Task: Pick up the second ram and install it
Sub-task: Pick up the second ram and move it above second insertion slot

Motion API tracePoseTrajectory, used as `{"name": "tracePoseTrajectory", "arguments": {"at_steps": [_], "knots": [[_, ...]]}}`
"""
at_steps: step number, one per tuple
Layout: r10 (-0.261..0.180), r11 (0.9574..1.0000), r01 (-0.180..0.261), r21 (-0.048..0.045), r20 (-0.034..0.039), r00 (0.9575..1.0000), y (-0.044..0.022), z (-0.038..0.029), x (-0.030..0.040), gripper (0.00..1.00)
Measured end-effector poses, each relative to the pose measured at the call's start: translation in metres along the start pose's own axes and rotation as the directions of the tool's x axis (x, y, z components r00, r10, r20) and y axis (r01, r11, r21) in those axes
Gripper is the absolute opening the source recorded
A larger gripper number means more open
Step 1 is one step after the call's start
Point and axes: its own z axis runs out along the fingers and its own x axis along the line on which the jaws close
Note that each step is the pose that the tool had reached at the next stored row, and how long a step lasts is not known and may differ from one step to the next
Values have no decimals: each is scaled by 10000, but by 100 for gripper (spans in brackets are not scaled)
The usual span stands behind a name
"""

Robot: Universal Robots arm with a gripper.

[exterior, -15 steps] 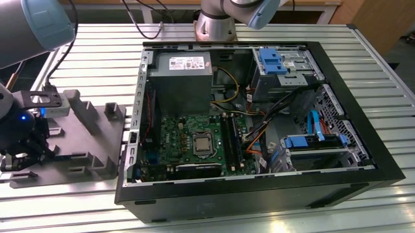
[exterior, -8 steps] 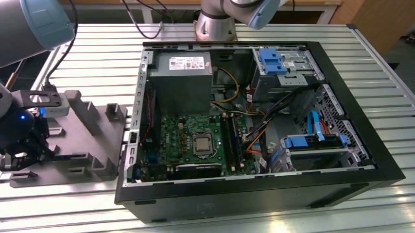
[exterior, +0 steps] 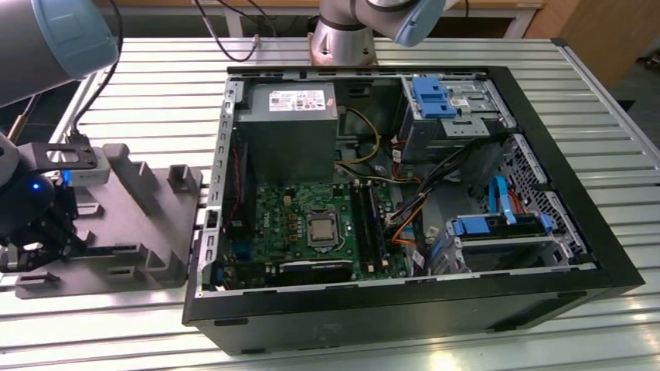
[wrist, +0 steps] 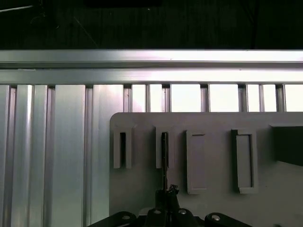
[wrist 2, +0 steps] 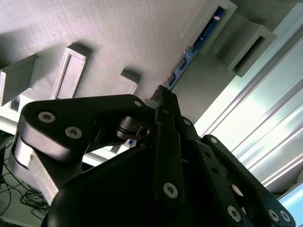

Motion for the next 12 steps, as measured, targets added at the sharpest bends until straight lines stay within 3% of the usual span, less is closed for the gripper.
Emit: {"name": "tracePoseTrajectory", "arguments": {"at_steps": [12], "knots": [[-13, 10000, 13, -1, -1, 10000, 1, -19, -1, 12]]}}
